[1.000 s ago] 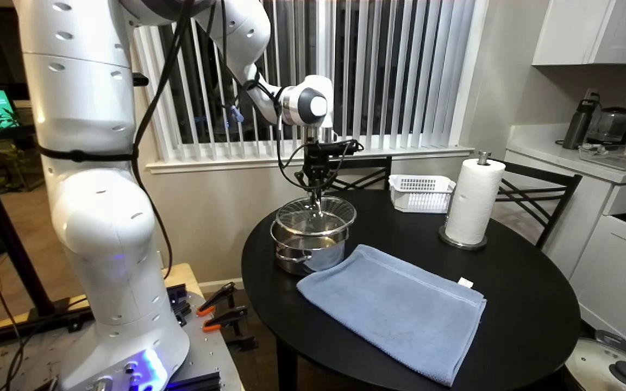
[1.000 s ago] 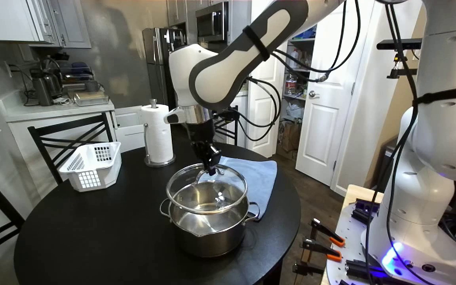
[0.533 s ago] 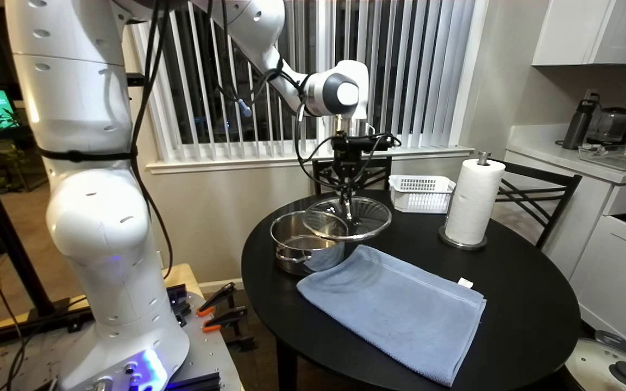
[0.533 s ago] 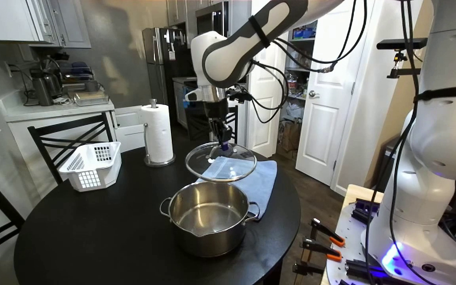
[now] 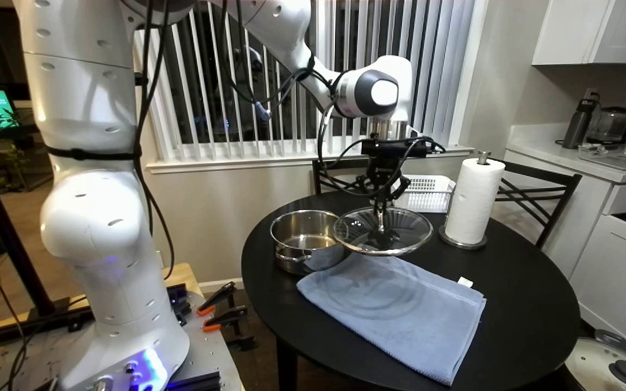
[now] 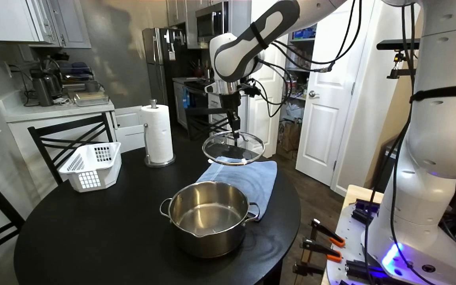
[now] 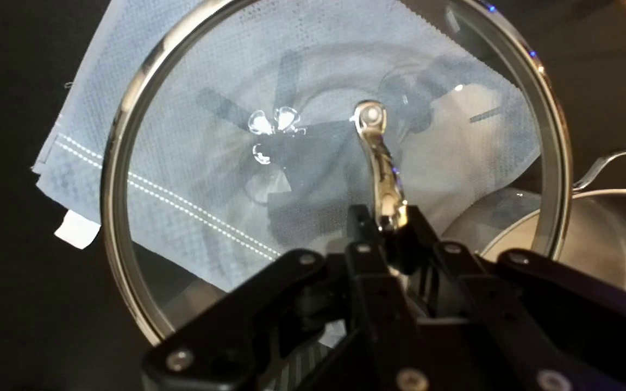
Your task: Take the lid off the pot
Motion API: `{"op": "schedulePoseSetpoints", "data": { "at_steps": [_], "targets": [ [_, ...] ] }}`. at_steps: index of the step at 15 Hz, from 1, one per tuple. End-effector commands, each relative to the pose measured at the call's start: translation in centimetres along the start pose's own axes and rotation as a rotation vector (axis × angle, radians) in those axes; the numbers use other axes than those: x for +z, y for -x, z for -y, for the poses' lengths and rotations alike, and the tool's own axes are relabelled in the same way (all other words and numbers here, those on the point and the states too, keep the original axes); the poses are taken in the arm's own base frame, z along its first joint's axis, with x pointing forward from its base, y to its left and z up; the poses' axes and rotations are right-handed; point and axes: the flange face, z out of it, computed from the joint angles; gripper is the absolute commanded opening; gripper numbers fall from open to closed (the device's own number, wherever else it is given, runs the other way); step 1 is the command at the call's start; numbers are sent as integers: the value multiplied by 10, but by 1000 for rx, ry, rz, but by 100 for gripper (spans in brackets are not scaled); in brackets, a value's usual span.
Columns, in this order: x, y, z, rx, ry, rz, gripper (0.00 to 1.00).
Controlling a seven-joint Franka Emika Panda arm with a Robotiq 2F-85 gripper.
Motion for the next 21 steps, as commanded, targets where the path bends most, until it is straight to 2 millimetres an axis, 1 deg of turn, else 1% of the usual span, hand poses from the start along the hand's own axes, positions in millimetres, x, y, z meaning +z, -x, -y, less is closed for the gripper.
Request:
{"op": "schedulePoseSetpoints", "data": {
  "at_steps": [1,3,4,6,9,10,12,15,21],
  "targets": [
    [26,-17,-11,48,-22,40,6],
    [52,-16,-19,75,-59,51,5],
    [63,-12,-23,94,-74,56,5],
    [80,2,-33,133,-107,48,5],
    [96,34,-52,214,-151,7,5],
    [101,42,-56,237,-163,1,5],
    [110,50,-63,270,-184,-11,5],
    [122,45,-64,321,-205,-21,5],
    [138,15,-63,377,-170,-5,5]
  ]
}}
